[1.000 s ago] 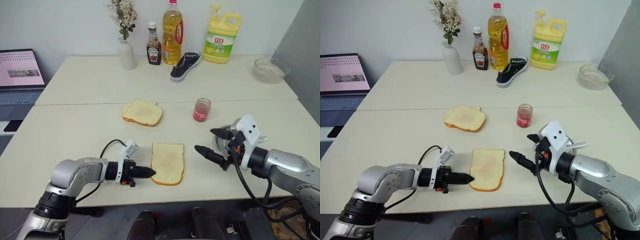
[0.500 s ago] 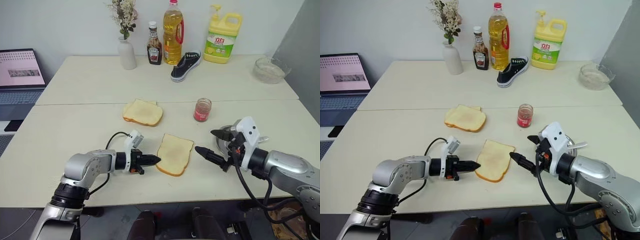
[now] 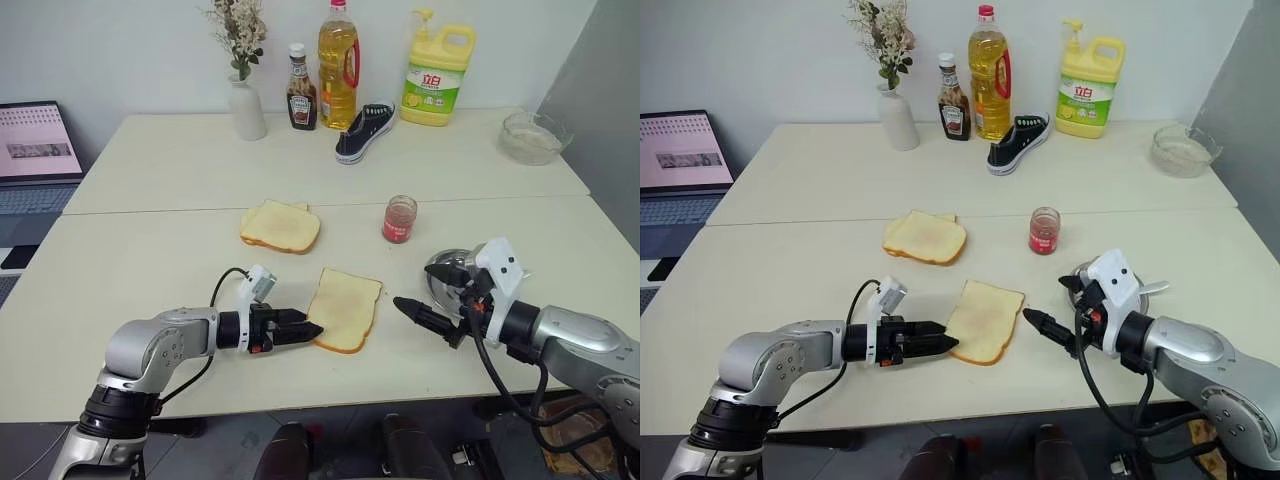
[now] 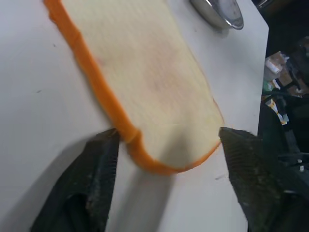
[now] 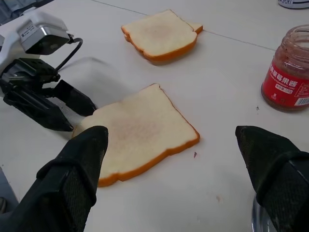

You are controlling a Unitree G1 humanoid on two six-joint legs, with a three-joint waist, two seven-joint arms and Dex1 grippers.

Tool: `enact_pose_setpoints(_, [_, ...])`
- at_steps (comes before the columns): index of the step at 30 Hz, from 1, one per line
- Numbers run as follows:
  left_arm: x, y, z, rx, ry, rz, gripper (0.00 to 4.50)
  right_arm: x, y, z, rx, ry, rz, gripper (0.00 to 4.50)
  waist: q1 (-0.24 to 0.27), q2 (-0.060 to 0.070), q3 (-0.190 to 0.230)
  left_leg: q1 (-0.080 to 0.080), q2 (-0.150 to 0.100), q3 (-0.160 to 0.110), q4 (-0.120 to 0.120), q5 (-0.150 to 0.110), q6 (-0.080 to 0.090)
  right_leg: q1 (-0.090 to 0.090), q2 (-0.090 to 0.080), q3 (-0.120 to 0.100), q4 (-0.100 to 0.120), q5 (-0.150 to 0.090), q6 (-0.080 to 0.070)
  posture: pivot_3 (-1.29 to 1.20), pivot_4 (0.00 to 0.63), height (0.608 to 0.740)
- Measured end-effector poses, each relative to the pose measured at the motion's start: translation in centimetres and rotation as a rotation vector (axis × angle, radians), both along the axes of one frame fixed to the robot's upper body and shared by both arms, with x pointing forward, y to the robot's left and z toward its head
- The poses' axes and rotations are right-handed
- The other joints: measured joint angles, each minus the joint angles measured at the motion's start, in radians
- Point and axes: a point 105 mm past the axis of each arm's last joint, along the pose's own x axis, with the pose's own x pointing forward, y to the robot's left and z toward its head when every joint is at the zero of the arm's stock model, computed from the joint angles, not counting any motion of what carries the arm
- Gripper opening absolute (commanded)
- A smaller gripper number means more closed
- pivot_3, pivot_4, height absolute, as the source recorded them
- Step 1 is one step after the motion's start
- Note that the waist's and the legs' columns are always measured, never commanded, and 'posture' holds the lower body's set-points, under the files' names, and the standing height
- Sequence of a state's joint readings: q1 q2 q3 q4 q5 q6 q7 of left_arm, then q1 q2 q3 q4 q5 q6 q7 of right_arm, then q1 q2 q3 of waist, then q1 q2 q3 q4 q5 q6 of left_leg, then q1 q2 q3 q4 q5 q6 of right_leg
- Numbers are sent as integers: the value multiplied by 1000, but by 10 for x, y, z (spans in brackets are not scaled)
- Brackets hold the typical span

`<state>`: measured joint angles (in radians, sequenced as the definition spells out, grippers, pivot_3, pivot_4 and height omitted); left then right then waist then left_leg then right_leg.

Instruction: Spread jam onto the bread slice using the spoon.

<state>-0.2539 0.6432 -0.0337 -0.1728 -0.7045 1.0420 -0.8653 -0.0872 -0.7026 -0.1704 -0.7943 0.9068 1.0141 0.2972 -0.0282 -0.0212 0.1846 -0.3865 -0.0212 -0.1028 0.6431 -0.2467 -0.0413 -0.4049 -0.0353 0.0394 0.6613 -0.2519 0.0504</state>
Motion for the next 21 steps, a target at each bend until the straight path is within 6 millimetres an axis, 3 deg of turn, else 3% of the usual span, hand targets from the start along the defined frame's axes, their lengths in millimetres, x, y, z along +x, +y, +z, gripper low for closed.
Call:
enact_pose_setpoints(7, [24, 54, 19, 117, -65, 178, 4477, -10, -59, -17, -36, 50, -286, 4500, -1, 0, 0, 0, 0, 1, -1, 0, 0, -1, 2, 0, 0, 0, -1, 0, 150, 740])
enact_pose_setpoints(8, [33, 48, 29, 112, -123, 172, 4477, -11, -70, -18, -24, 45, -354, 4500, 2, 0, 0, -1, 0, 0, 0, 0, 0, -1, 2, 0, 0, 0, -1, 0, 150, 740])
enact_pose_setpoints(10, [48, 8, 69, 74, -377, 59, 4477, -5, -98, -17, 44, 19, -527, 4500, 26, -2, 1, -6, -1, -2, 3, 0, 0, -1, 0, -2, -2, 1, 1, 0, 150, 740])
enact_pose_setpoints(12, [45, -24, 95, 68, -562, -69, 4477, -2, -118, -15, 118, 1, -645, 4500, 28, -1, 0, -5, -2, 4, 2, 0, 0, 0, -2, 3, -5, 2, 3, 0, 150, 740])
enact_pose_setpoints(15, [31, -60, 102, 44, -679, -246, 4477, 3, -139, -22, 286, 30, -779, 4500, 21, 0, 0, -5, -1, 7, 0, 0, 0, -1, -1, 5, -9, 6, -1, 0, 150, 740])
enact_pose_setpoints(21, [18, -94, 104, 27, -829, -471, 4477, 14, -163, -31, 554, 105, -897, 4500, 4, 2, 0, -5, -2, 7, -1, 0, 1, -1, 3, 5, -9, 6, -1, 0, 150, 740])
